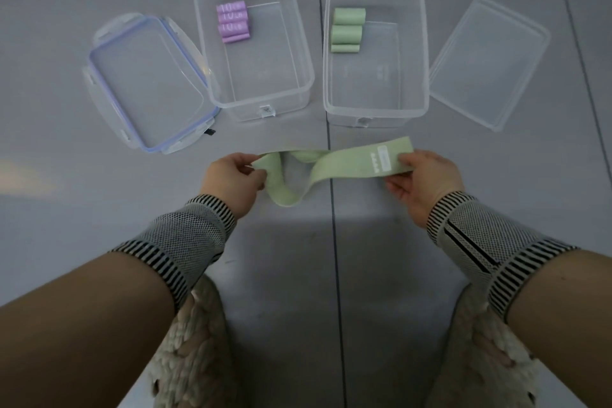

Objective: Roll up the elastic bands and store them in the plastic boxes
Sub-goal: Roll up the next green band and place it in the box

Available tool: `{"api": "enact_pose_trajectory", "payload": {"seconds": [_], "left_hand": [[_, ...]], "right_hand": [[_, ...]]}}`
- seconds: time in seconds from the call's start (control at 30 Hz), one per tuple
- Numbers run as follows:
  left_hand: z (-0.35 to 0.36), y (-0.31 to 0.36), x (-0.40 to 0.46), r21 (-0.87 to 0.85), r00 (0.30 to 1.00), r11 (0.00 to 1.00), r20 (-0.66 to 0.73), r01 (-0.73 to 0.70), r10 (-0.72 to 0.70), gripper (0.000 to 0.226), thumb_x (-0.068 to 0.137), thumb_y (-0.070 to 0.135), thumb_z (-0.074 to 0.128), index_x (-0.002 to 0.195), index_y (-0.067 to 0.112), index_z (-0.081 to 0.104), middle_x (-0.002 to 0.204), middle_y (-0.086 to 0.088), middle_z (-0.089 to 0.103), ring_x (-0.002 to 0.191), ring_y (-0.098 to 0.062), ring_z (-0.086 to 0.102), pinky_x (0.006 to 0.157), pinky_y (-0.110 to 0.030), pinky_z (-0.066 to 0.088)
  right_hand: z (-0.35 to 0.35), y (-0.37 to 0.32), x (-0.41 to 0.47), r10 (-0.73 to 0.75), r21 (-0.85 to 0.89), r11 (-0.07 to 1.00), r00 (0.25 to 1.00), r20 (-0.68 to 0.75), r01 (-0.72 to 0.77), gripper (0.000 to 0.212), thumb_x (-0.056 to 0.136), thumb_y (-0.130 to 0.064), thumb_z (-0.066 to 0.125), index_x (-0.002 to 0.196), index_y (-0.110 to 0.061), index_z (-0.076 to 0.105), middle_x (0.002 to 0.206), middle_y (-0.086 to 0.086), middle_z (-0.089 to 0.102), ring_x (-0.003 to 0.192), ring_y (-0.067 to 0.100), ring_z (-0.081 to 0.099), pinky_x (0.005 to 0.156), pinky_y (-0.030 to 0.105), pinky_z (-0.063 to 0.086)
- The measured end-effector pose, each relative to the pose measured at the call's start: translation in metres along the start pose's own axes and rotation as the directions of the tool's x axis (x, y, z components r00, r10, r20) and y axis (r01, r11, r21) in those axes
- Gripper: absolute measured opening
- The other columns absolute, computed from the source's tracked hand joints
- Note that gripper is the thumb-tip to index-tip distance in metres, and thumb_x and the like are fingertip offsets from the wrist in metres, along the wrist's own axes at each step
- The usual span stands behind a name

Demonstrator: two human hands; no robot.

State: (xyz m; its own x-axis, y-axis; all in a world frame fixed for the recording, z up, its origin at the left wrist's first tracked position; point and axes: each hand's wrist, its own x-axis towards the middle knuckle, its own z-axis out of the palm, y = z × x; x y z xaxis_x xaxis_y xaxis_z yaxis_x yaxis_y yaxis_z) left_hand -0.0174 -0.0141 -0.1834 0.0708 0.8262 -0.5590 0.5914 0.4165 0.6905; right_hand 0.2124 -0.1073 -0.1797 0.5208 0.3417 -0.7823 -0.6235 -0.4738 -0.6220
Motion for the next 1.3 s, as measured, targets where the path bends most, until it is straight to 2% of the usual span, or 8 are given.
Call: {"api": "enact_pose_trajectory", "payload": {"seconds": [0.13,0.23,0.3,0.43,0.53,0.7,1.0,1.3], "left_hand": [[-0.001,0.011,-0.006,-0.194,0.984,0.974,0.151,0.119,-0.091,0.016,0.082,0.004,0.059,0.074,0.018,0.063,0.072,-0.003,0.06,0.063,-0.014,0.052,0.056,-0.024,0.041],[-0.01,0.021,-0.006,-0.613,0.884,0.645,0.394,0.456,-0.251,0.012,0.078,0.006,0.054,0.073,0.017,0.057,0.064,0.003,0.052,0.055,-0.008,0.045,0.049,-0.017,0.032],[-0.013,0.017,0.001,-0.673,0.875,0.569,0.282,0.472,-0.393,0.011,0.08,0.007,0.055,0.074,0.016,0.057,0.064,0.005,0.052,0.055,-0.006,0.045,0.05,-0.017,0.031],[-0.005,0.009,0.005,-0.538,0.879,0.738,0.012,0.407,-0.476,0.008,0.081,0.012,0.069,0.083,0.018,0.064,0.082,0.002,0.062,0.074,-0.008,0.057,0.061,-0.022,0.041],[0.002,0.012,0.003,-0.469,0.922,0.804,0.063,0.365,-0.382,0.004,0.084,0.018,0.068,0.086,0.018,0.064,0.09,0.001,0.066,0.086,-0.011,0.061,0.068,-0.027,0.044],[0.006,0.009,0.009,-0.486,0.908,0.797,-0.016,0.358,-0.418,0.004,0.088,0.012,0.062,0.087,0.014,0.059,0.084,-0.003,0.067,0.069,-0.011,0.064,0.06,-0.026,0.048],[0.0,-0.007,0.01,-0.283,0.943,0.929,-0.164,0.237,-0.291,0.018,0.09,0.005,0.056,0.076,0.015,0.06,0.073,-0.004,0.064,0.064,-0.011,0.064,0.062,-0.026,0.052],[-0.002,-0.012,0.016,-0.532,0.887,0.759,-0.029,0.376,-0.46,0.008,0.09,0.007,0.058,0.087,0.014,0.062,0.081,-0.008,0.068,0.055,-0.011,0.066,0.053,-0.023,0.051]], "right_hand": [[-0.002,0.003,0.002,0.026,0.062,0.998,1.0,0.01,-0.026,0.01,0.09,-0.003,0.05,0.088,-0.01,0.056,0.089,0.014,0.063,0.074,0.027,0.066,0.066,0.039,0.057],[-0.003,-0.001,0.004,0.015,0.068,0.998,0.996,-0.092,-0.008,0.011,0.088,-0.003,0.051,0.081,-0.01,0.057,0.09,0.015,0.063,0.076,0.028,0.065,0.056,0.034,0.056],[-0.004,0.0,0.004,0.011,0.067,0.998,0.988,-0.153,-0.001,0.013,0.088,-0.002,0.052,0.08,-0.01,0.057,0.094,0.017,0.063,0.081,0.03,0.065,0.051,0.032,0.056],[-0.007,0.01,0.007,0.021,0.011,1.0,0.993,-0.118,-0.02,0.011,0.092,-0.006,0.049,0.086,-0.014,0.055,0.093,0.014,0.066,0.078,0.027,0.069,0.066,0.035,0.058],[-0.01,0.013,0.011,-0.022,-0.043,0.999,0.994,-0.104,0.017,0.01,0.092,-0.008,0.052,0.086,-0.016,0.054,0.091,0.012,0.068,0.075,0.025,0.07,0.071,0.035,0.056],[-0.013,0.012,0.016,-0.139,-0.169,0.98,0.974,-0.178,0.108,0.017,0.085,-0.008,0.06,0.074,-0.02,0.056,0.091,0.012,0.067,0.075,0.023,0.064,0.062,0.031,0.052],[-0.027,0.02,0.028,-0.282,-0.387,0.903,0.936,-0.21,0.185,0.01,0.071,-0.018,0.067,0.067,-0.026,0.062,0.077,0.001,0.07,0.076,0.023,0.069,0.079,0.046,0.057],[-0.029,0.008,0.028,-0.263,-0.333,0.925,0.942,-0.209,0.185,0.023,0.081,-0.005,0.063,0.068,-0.024,0.06,0.074,0.005,0.068,0.068,0.021,0.066,0.067,0.032,0.055]]}}
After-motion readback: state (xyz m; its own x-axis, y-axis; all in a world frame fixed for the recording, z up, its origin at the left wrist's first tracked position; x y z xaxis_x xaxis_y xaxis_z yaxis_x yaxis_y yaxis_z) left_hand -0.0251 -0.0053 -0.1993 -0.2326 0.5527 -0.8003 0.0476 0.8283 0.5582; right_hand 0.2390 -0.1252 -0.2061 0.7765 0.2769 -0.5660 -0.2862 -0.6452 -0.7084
